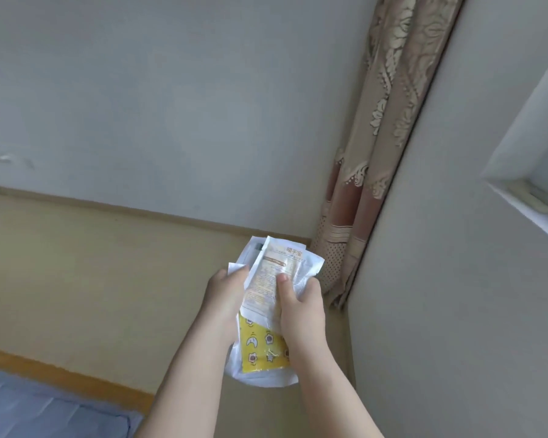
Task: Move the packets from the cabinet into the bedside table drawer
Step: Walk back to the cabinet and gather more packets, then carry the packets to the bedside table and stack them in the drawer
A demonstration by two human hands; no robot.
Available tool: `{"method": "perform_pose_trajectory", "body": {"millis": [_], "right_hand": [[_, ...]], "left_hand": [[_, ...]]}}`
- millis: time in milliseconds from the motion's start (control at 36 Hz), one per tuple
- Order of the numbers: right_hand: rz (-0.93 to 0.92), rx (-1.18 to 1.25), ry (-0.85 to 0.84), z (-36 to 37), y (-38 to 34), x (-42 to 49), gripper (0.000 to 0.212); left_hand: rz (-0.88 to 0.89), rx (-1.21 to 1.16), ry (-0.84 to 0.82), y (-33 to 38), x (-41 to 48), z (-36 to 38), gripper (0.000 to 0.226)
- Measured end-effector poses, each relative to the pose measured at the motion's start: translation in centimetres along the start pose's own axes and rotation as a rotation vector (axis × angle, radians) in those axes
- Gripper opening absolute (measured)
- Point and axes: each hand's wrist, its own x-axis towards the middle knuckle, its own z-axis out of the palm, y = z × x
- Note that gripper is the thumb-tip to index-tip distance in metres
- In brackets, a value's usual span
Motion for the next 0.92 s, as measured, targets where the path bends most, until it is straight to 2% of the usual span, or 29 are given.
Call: {"method": "perform_pose_trajectory", "body": {"millis": [111,361,639,778,917], "right_hand": [[-0.038,-0.003,-0.01,3.7,-3.1,7.2,0.024],[0.043,0.001,-0.212,13.4,-5.6,21.5,0.026],[-0.009,-0.009,-0.461,28.1,-9.5,38.6,0.016],[-0.037,-0.044,-0.687,37.5,-11.6,43.3,0.017],[0.029,-0.099,-0.886,47.5,-10.6,44.2,0.014]], "left_hand": [[0.041,0.001,-0.008,5.1,6.9,0.7,0.009],[0.045,-0.005,0.135,11.4,20.5,-1.6,0.014],[0.1,-0.099,0.356,20.0,38.1,-5.7,0.014],[0.106,-0.197,0.566,23.9,43.5,-11.1,0.015],[0.067,-0.289,0.752,24.9,46.6,-18.4,0.014]]}}
